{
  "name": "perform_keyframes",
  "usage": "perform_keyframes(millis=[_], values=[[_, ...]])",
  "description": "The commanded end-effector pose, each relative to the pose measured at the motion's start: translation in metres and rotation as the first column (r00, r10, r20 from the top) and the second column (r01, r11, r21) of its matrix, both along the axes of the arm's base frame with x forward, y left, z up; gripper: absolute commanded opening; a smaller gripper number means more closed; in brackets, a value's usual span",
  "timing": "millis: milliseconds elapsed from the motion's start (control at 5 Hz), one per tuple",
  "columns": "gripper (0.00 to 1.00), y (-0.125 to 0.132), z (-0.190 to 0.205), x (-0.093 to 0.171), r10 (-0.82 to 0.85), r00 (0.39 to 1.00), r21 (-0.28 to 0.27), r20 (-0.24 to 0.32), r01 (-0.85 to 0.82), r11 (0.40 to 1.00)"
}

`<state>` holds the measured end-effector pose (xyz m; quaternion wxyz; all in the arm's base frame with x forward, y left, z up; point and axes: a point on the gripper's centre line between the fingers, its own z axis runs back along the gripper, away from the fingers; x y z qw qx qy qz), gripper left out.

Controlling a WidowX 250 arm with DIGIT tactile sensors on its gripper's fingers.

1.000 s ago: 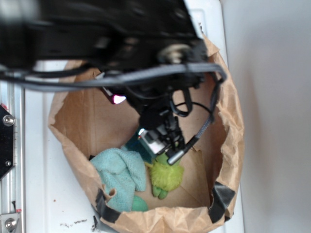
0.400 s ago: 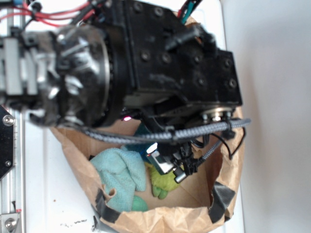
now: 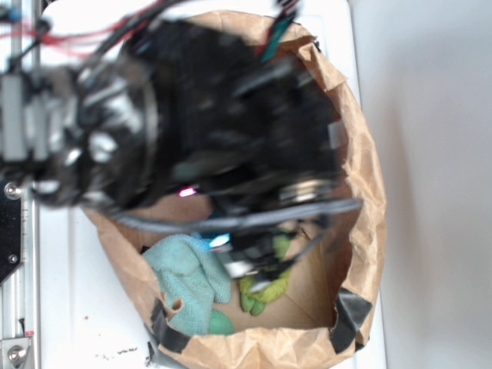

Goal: Grab the green sponge.

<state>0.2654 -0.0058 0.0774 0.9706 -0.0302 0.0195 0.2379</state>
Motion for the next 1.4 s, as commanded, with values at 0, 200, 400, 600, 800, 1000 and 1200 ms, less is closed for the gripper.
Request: perform_keyframes(millis=[0,200,400,600,800,1000,1200], values=[[1.0,-0.002,-0.007,0.0,-0.106,0.977,0.0,0.186,0.107,0.994],[1.0,-0.001,-0.005,0.007,-0.102,0.978,-0.013,0.18,0.106,0.994],[1.0,0.002,0.015,0.012,-0.077,0.982,-0.049,0.171,0.086,0.995],[1.0,0.008,0.032,0.013,-0.056,0.98,-0.088,0.189,0.074,0.993],[1.0,0.008,0.02,0.013,-0.063,0.979,-0.08,0.195,0.08,0.994],[1.0,0.001,0.006,0.012,-0.072,0.962,-0.148,0.264,0.115,0.982],[1.0,-0.003,-0.003,0.017,-0.063,0.964,-0.143,0.258,0.102,0.984]])
